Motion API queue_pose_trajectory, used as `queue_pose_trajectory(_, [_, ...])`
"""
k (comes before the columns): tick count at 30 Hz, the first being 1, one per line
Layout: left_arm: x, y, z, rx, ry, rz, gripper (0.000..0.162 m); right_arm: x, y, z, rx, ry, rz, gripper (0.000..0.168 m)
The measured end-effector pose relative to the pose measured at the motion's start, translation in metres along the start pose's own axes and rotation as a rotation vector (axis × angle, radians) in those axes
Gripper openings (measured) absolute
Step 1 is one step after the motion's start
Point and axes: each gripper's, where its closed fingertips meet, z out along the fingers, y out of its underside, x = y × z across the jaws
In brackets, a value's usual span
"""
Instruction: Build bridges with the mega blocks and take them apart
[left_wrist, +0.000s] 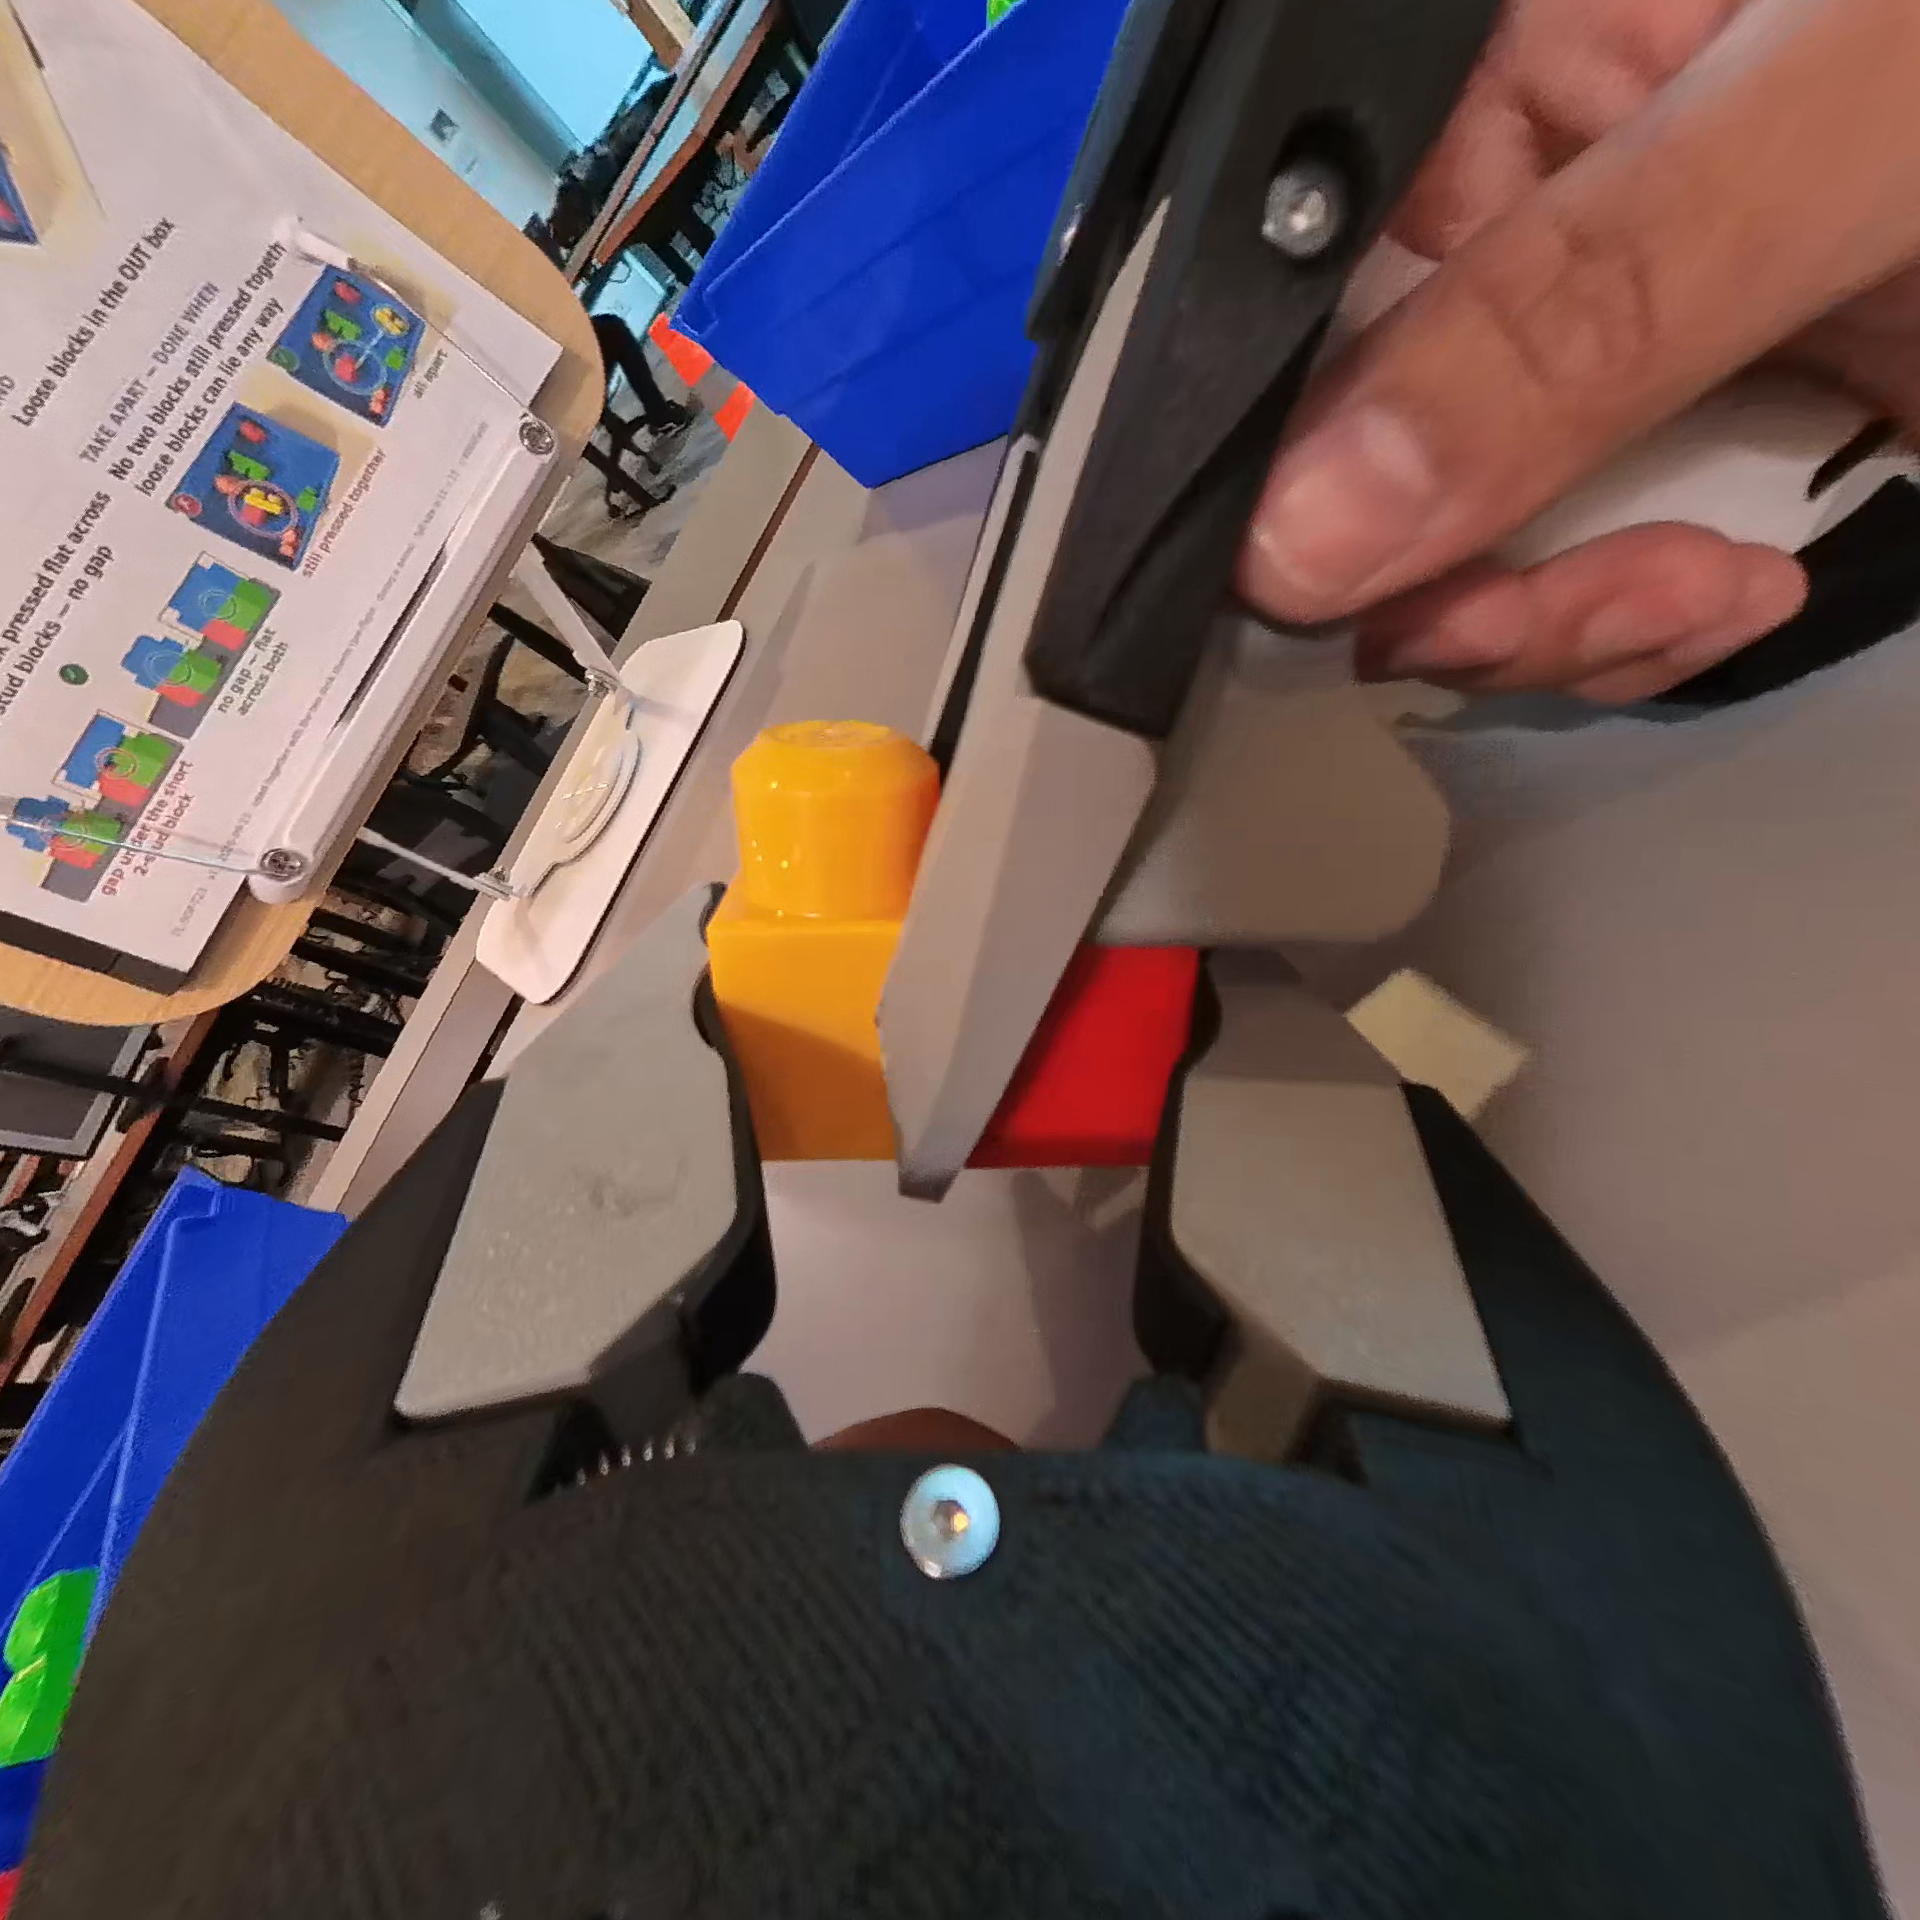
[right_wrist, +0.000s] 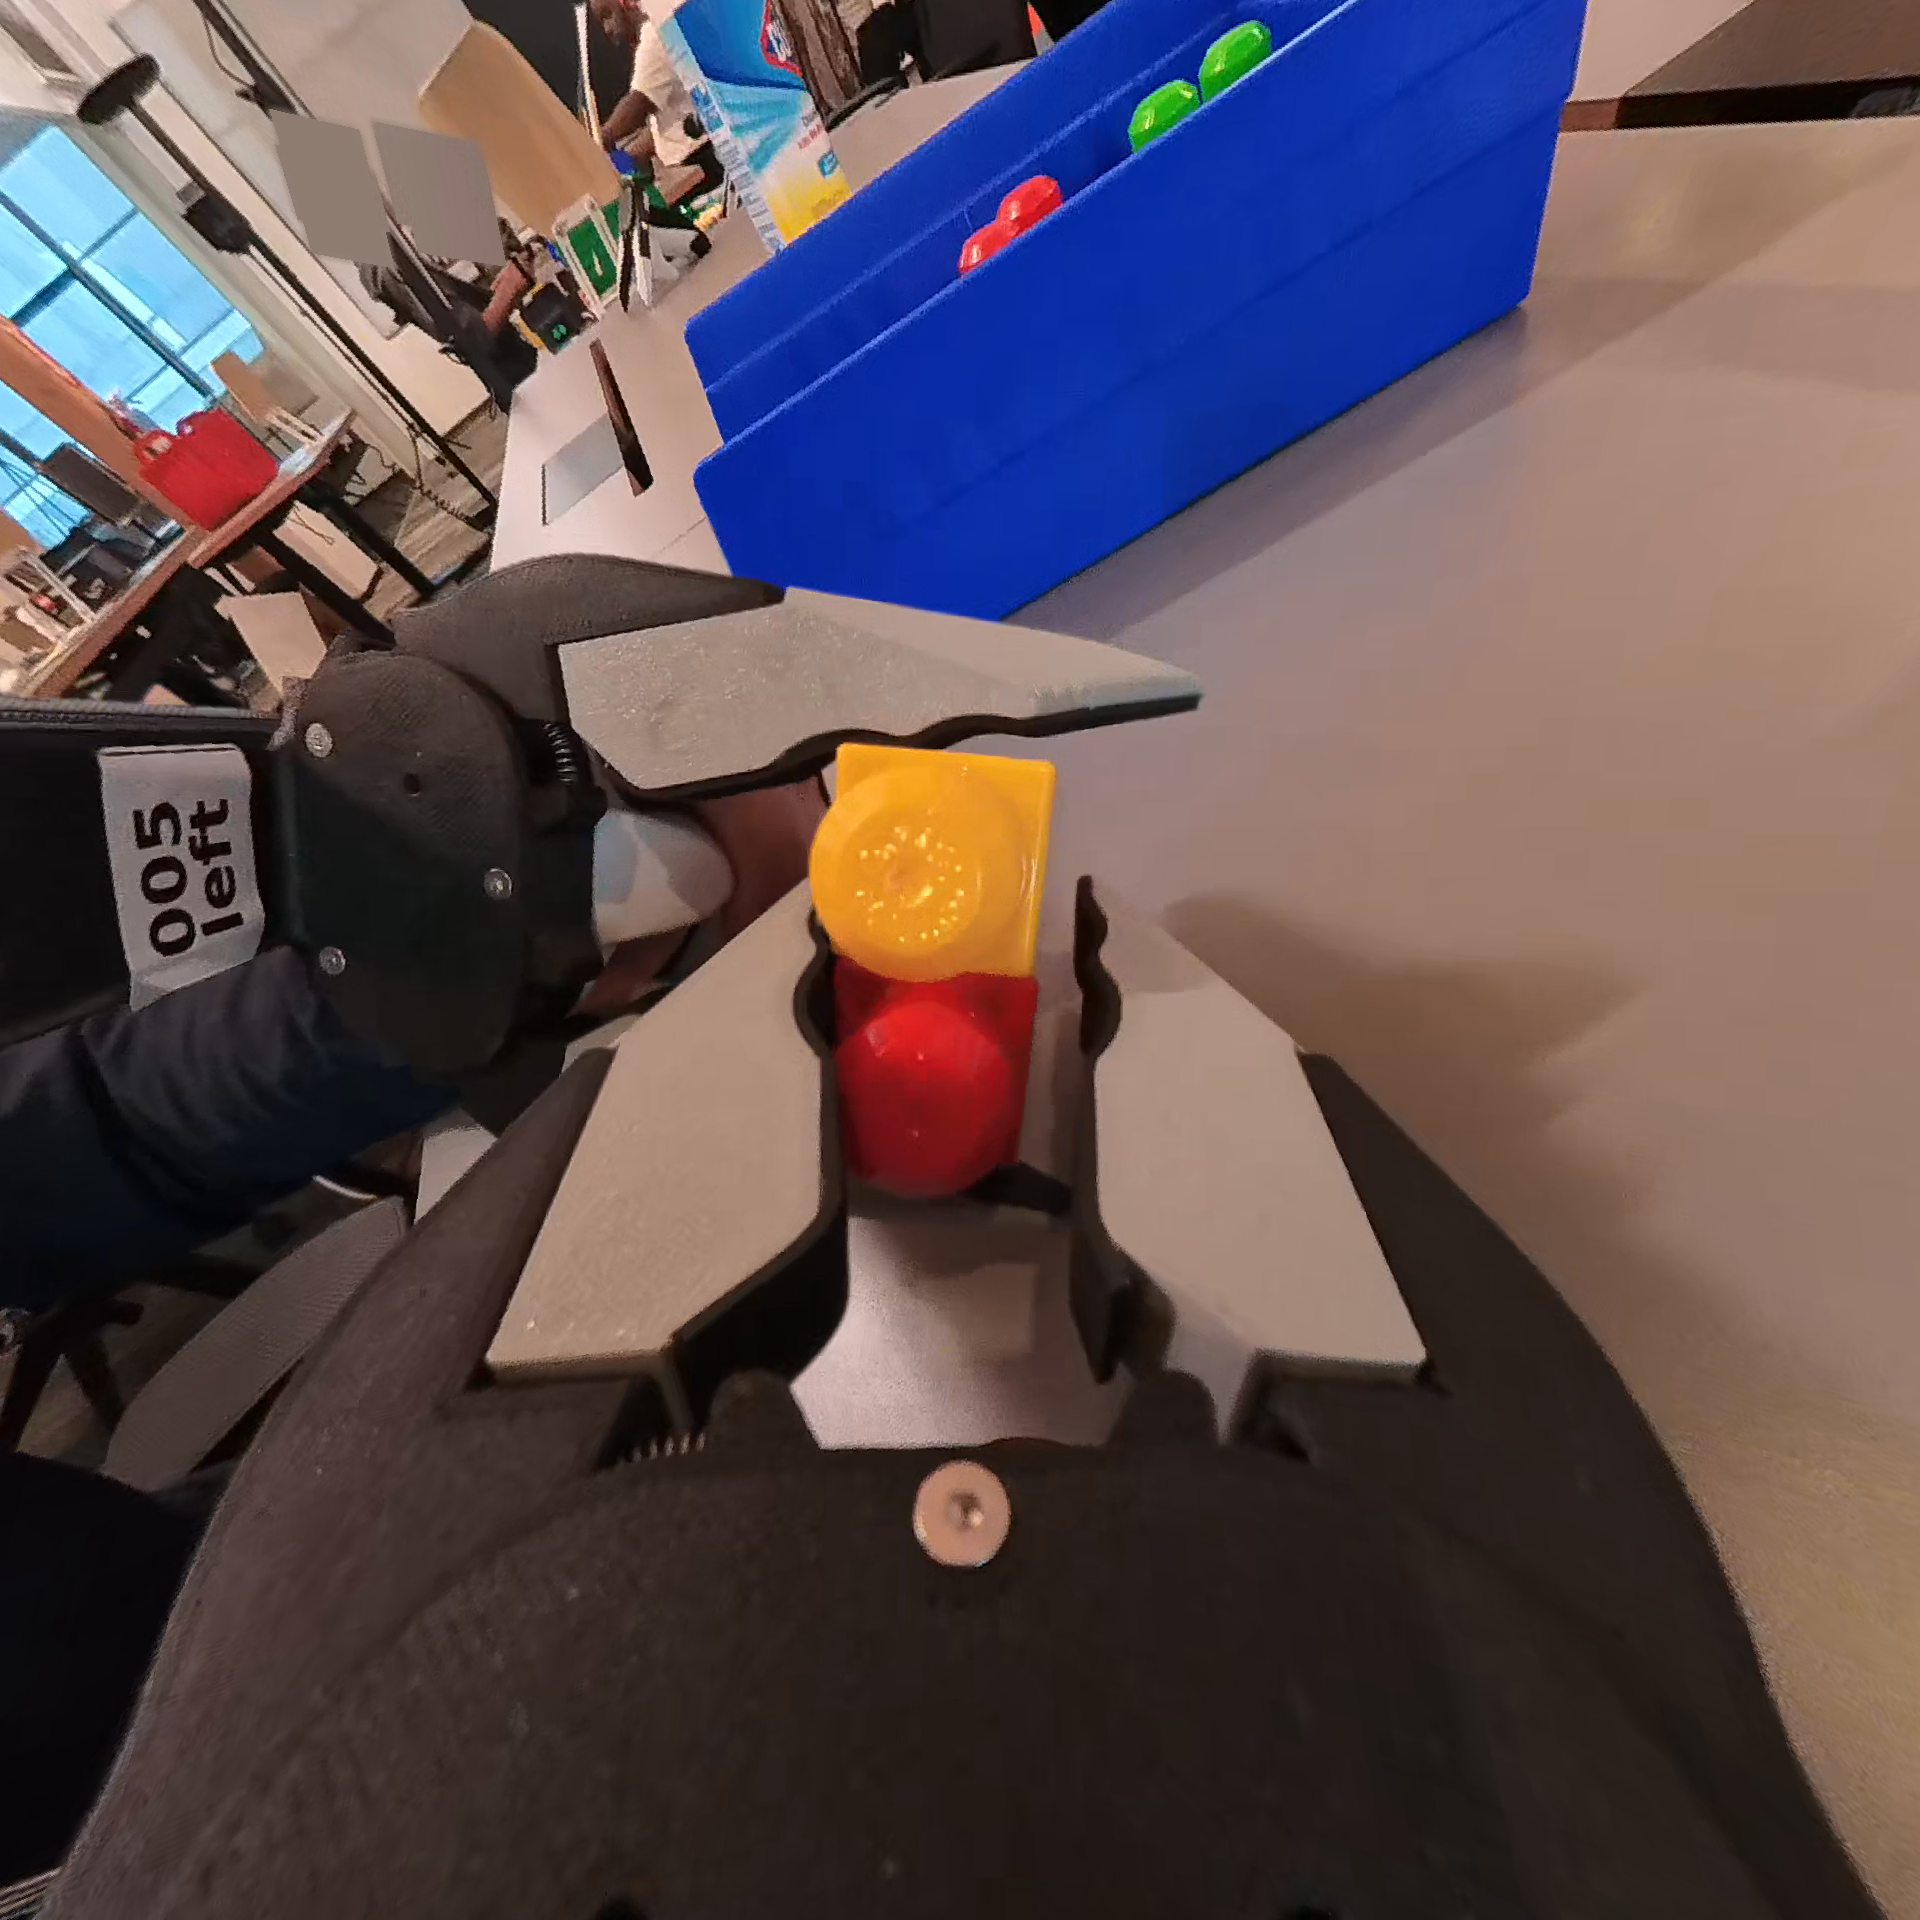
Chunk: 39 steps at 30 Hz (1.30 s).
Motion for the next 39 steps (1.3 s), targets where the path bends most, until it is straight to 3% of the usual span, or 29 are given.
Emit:
queue_pose_trajectory(20, [0.004, 0.006, 0.007, -0.044, -0.015, 0.028, 0.086, 0.009, 0.012, 0.001, -0.094, 0.071, 0.002, 0.035])
queue_pose_trajectory(39, [0.004, 0.007, 0.004, -0.033, 0.001, 0.012, 0.086, 0.011, 0.006, 0.005, -0.01, 0.025, 0.067, 0.037])
